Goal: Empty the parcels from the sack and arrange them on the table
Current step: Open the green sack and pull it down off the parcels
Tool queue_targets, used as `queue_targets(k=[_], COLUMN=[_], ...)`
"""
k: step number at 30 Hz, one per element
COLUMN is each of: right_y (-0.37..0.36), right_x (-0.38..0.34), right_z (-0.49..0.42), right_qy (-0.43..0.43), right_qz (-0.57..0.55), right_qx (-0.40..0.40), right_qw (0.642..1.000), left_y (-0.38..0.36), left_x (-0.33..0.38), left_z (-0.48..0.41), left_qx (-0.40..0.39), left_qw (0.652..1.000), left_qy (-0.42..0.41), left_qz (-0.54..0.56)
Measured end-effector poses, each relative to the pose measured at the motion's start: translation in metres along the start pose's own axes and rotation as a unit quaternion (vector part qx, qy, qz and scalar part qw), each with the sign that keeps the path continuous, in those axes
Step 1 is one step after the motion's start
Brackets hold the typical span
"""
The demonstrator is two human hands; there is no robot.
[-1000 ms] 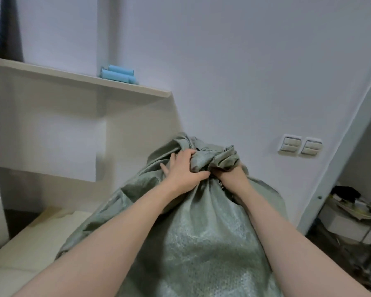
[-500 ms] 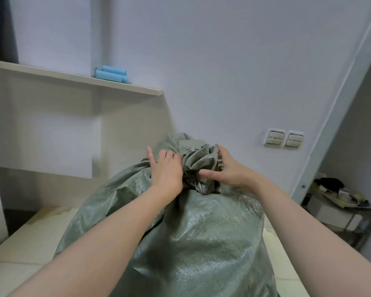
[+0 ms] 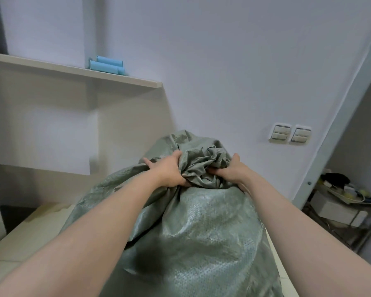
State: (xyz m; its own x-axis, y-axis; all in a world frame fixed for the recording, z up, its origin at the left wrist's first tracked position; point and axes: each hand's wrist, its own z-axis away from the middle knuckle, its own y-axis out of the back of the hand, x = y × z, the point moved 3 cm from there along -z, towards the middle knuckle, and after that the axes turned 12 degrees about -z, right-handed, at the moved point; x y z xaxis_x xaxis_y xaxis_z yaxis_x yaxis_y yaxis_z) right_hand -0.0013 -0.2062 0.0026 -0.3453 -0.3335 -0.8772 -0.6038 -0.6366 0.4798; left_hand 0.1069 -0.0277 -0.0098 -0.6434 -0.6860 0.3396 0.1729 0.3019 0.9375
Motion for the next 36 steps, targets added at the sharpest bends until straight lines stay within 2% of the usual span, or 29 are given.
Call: queue_targets(k=[3, 7, 9, 11, 12, 13, 15, 17, 20, 24, 29, 33, 34, 35, 36], right_y=[-0.011, -0.021, -0.022, -0.023, -0.023, -0.024, -0.024, -0.02, -0.014, -0.009, 0.006, 0.014, 0.011, 0.006, 0.001], right_x=[-0.009, -0.001, -0.003, -0.006, -0.004, -0.005, -0.007, -0.015, -0.034, -0.067, -0.12, -0.135, -0.129, -0.119, -0.108], right_z=[-0.003, -0.008, -0.006, 0.004, 0.01, 0.015, 0.019, 0.024, 0.03, 0.041, 0.047, 0.039, 0.035, 0.029, 0.024], right_qy=[0.012, -0.02, 0.001, -0.017, -0.031, -0.045, -0.036, 0.017, 0.104, 0.22, 0.398, 0.457, 0.452, 0.436, 0.417], right_qz=[0.057, 0.045, 0.116, 0.173, 0.194, 0.207, 0.185, 0.091, -0.062, -0.149, -0.148, -0.186, -0.186, -0.172, -0.146], right_qx=[0.006, -0.002, 0.036, 0.091, 0.113, 0.115, 0.1, 0.097, 0.118, 0.099, 0.103, 0.096, 0.092, 0.086, 0.084], right_qw=[0.998, 0.999, 0.993, 0.98, 0.974, 0.971, 0.977, 0.991, 0.986, 0.959, 0.899, 0.865, 0.868, 0.879, 0.893], left_y=[-0.011, -0.016, -0.01, -0.01, -0.015, -0.021, -0.032, -0.03, 0.001, 0.039, 0.086, 0.112, 0.109, 0.101, 0.09], left_x=[-0.003, -0.016, -0.009, 0.0, 0.001, 0.001, 0.001, 0.007, 0.023, 0.027, 0.029, 0.03, 0.028, 0.025, 0.019], left_z=[-0.01, -0.023, -0.013, -0.002, 0.001, 0.003, 0.008, 0.017, 0.028, 0.028, 0.021, 0.012, 0.01, 0.007, 0.004], left_qx=[0.037, -0.027, -0.003, 0.022, 0.029, 0.038, 0.066, 0.114, 0.197, 0.251, 0.296, 0.277, 0.263, 0.261, 0.276], left_qw=[0.997, 0.987, 0.984, 0.975, 0.97, 0.961, 0.904, 0.838, 0.796, 0.748, 0.746, 0.692, 0.697, 0.721, 0.759], left_qy=[0.052, 0.117, 0.169, 0.22, 0.235, 0.233, 0.183, 0.137, 0.051, 0.005, -0.081, -0.158, -0.175, -0.185, -0.181], left_qz=[0.051, 0.102, 0.051, 0.009, 0.054, 0.145, 0.38, 0.515, 0.57, 0.614, 0.592, 0.648, 0.643, 0.615, 0.561])
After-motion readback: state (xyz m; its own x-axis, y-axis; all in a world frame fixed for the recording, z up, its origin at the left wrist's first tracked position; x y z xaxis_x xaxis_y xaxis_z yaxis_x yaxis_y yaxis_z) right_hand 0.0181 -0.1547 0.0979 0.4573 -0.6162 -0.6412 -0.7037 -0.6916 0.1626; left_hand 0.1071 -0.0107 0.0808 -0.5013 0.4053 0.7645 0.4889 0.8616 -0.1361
